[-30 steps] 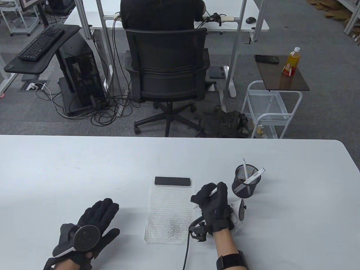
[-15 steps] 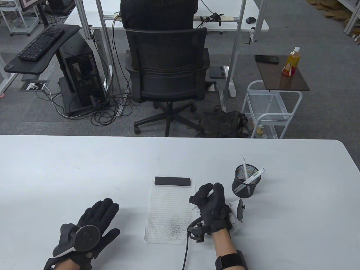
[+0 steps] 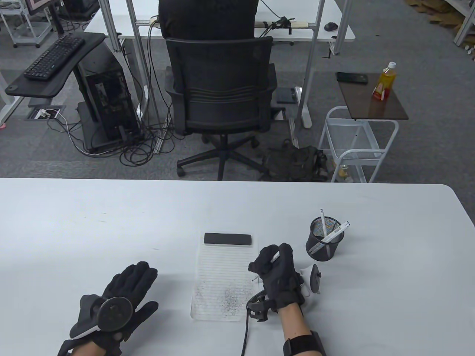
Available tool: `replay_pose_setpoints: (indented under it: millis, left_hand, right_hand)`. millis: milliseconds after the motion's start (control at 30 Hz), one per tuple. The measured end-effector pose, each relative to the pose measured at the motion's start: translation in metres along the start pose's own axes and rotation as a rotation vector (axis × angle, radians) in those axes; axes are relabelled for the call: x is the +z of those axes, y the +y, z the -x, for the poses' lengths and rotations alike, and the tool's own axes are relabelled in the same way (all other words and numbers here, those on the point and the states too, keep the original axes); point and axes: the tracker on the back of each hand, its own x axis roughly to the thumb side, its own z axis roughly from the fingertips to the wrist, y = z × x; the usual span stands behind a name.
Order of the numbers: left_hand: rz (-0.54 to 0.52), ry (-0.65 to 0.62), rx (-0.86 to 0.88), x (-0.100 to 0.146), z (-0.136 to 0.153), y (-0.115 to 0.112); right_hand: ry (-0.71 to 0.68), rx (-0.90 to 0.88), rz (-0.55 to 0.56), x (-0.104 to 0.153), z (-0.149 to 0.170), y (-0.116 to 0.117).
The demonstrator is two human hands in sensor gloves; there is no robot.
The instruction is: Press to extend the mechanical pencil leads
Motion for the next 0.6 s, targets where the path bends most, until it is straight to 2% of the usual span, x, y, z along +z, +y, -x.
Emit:
replay_pose_setpoints:
  millis: [300,600]
  left_hand:
    - [-0.001,-0.002,0.000,0.000,0.000,0.000]
    - [0.001,-0.001,-0.001,0.000,0.000,0.000]
  right_hand:
    - [0.056,0.001,-0.011,0.002,0.014,0.003]
    - [0.053,0.019,-0.019,0.003,0.016,0.005]
